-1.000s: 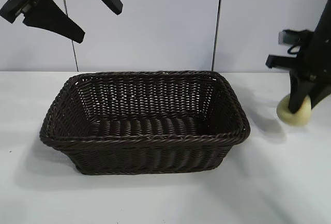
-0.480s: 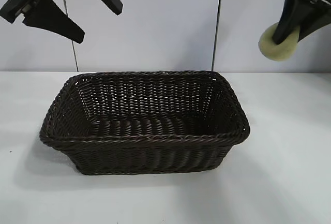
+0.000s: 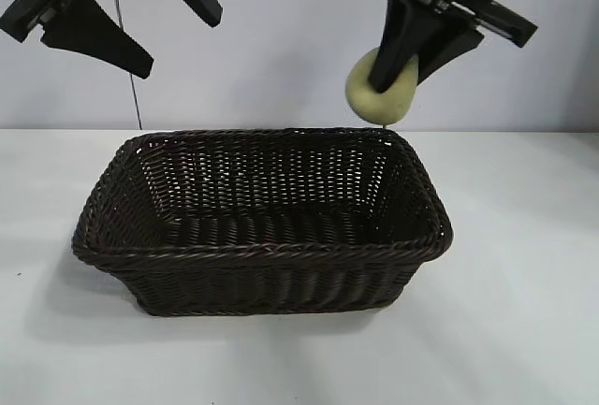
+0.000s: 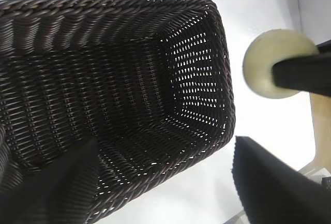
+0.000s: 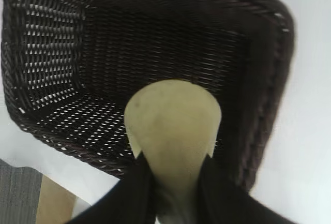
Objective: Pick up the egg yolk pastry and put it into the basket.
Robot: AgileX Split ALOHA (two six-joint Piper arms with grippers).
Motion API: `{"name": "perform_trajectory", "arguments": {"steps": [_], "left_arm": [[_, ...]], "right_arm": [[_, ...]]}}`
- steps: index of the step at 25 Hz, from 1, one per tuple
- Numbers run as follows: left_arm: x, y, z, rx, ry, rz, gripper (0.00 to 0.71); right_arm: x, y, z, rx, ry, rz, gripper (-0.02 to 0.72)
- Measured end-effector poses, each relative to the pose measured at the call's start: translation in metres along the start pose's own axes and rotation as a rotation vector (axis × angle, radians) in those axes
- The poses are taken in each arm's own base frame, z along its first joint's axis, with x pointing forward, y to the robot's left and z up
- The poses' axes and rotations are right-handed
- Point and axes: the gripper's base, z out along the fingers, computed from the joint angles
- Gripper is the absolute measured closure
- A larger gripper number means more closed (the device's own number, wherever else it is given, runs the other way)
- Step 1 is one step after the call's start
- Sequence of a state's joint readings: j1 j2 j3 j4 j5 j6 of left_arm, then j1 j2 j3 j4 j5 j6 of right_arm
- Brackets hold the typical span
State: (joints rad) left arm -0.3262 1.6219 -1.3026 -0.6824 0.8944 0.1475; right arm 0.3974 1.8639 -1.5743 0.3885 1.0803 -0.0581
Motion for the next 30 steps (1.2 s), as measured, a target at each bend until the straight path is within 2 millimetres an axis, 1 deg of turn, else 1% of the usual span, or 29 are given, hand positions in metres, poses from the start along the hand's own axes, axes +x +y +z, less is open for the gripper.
{"name": "perform_trajectory", "arguments": {"steps": [9,13,15,17,19,21,22,25,30], "left_arm": [[0.000,0.000,0.000,0.000,0.000,0.000,0.184],[0.000,0.000,0.000,0.000,0.000,0.000,0.184],[0.000,0.000,0.000,0.000,0.000,0.000,0.184],[0.000,0.000,0.000,0.000,0.000,0.000,0.184],[0.000,0.000,0.000,0.000,0.000,0.000,0.184],[0.000,0.000,0.000,0.000,0.000,0.000,0.184],[0.000,0.000,0.000,0.000,0.000,0.000,0.184],[0.000,0.000,0.000,0.000,0.000,0.000,0.184],[0.000,0.000,0.000,0.000,0.000,0.000,0.184]], "right_arm": [[-0.004,-0.015,0.042,0.024,0.064,0.047,0.564],[-0.004,-0.016,0.044,0.025,0.067,0.049,0.537],[-0.004,-0.016,0.044,0.025,0.066,0.050,0.500],[-0.004,-0.016,0.044,0.025,0.066,0.049,0.438],[-0.004,-0.016,0.044,0.024,0.066,0.049,0.356],[-0.005,-0.016,0.044,0.024,0.063,0.049,0.296],[-0.005,-0.015,0.043,0.023,0.059,0.050,0.278],[-0.005,-0.015,0.043,0.023,0.057,0.049,0.257],[-0.005,-0.015,0.043,0.020,0.056,0.052,0.251]]}}
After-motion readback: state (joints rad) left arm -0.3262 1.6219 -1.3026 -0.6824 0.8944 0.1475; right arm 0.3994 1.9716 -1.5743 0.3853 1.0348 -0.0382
